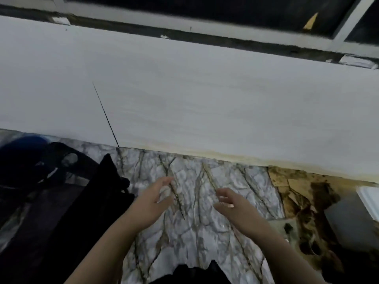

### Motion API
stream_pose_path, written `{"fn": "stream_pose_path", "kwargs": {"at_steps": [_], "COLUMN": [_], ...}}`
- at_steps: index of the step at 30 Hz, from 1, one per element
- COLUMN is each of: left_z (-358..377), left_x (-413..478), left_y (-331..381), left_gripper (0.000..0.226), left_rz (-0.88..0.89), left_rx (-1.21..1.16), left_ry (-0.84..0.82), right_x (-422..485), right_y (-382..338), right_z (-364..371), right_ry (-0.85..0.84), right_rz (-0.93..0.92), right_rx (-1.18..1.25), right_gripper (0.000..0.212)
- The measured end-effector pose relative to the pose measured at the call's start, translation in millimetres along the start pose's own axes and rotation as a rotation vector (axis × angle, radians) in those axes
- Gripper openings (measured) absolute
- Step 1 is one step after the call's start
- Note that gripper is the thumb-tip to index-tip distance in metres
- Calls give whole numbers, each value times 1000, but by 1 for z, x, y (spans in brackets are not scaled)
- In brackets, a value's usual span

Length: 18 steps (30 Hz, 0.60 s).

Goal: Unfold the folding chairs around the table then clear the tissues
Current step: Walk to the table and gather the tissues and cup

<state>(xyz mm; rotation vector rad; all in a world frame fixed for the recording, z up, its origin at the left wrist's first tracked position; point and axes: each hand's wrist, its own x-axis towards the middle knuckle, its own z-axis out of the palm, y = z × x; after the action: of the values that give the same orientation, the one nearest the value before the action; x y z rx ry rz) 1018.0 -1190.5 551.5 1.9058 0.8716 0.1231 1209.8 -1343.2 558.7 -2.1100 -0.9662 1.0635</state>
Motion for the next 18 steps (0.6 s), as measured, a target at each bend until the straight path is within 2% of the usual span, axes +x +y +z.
{"fn": "stream_pose_path", "kwargs": {"at_steps": [2, 7, 12, 18], "left_z": [-27, -73, -109, -170], "left_x": [45, 135, 209, 264], "left_y": [6, 1, -18, -40], "left_gripper": [55, 54, 44, 35], "left_rz": [-20, -59, -181, -382], "left_rx": [15, -46, -86, -178], "left_ry": [47, 131, 234, 422], "right_x": [47, 152, 272, 425], "right_y": [-19, -46, -89, -185], "right_z": [-20, -54, -84, -101], "right_ry": [28, -42, -165, -367], "right_rz": [-14, -57, -144, -297], "right_rx": [-10, -55, -131, -307], "right_gripper": [42, 45, 49, 45]}}
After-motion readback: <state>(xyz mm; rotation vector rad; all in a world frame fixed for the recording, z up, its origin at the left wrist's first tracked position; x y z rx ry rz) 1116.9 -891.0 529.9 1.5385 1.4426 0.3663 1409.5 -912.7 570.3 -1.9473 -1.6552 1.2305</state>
